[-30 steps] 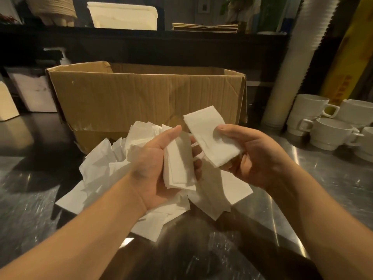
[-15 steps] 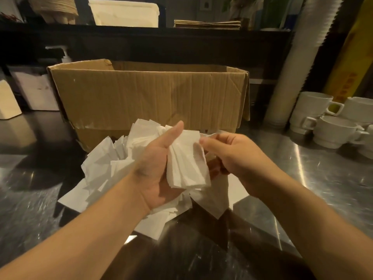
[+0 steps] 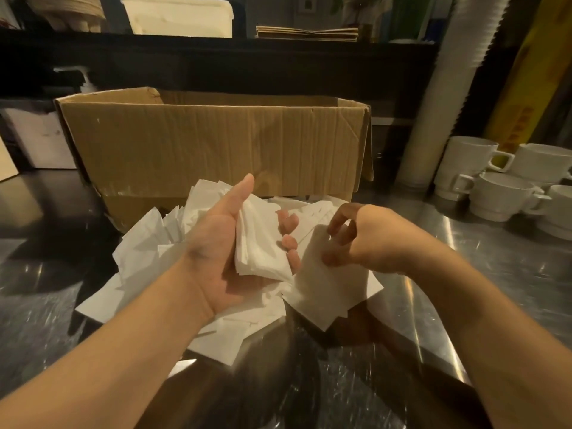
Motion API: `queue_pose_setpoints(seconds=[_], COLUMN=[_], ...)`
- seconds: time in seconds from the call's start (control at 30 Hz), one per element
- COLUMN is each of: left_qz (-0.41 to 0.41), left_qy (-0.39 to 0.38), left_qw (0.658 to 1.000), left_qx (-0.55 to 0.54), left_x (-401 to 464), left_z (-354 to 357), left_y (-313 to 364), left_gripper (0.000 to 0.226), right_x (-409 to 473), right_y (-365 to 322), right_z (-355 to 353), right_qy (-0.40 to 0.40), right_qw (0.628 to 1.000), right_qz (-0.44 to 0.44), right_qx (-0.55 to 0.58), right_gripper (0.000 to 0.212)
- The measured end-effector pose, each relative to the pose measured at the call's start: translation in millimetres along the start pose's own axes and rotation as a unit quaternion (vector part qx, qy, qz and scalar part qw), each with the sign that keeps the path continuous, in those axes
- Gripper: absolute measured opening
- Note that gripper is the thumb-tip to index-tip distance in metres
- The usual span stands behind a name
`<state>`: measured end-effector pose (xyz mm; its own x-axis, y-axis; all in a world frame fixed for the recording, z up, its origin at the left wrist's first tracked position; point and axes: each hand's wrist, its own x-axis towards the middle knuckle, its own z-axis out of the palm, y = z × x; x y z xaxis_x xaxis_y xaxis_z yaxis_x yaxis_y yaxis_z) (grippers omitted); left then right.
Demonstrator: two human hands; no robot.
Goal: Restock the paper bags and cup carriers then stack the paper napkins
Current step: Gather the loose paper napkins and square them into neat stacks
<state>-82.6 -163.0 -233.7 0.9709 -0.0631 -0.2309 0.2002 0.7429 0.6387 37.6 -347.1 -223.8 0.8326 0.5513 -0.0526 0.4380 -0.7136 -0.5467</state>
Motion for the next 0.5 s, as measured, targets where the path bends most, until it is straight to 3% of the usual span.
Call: queue_pose_setpoints(seconds=[0.37, 0.5], left_qz=[-0.005, 0.001], left_qy=[0.005, 0.012], left_qw=[1.000, 1.000], left_qx=[0.018, 0.025], left_x=[-0.2, -0.2], left_z=[0.2, 0.6], left_y=[-0.9, -0.5], left_gripper=[0.050, 0.051], right_x=[-12.1, -13.4], right_y=[-2.1, -4.6], right_z=[-3.3, -4.4], right_qy=[-0.130, -0.125], right_qw=[0.986, 0.984], right_qz=[-0.061, -0.066], right_qx=[-0.088, -0.110], right_gripper=[0.020, 0.016])
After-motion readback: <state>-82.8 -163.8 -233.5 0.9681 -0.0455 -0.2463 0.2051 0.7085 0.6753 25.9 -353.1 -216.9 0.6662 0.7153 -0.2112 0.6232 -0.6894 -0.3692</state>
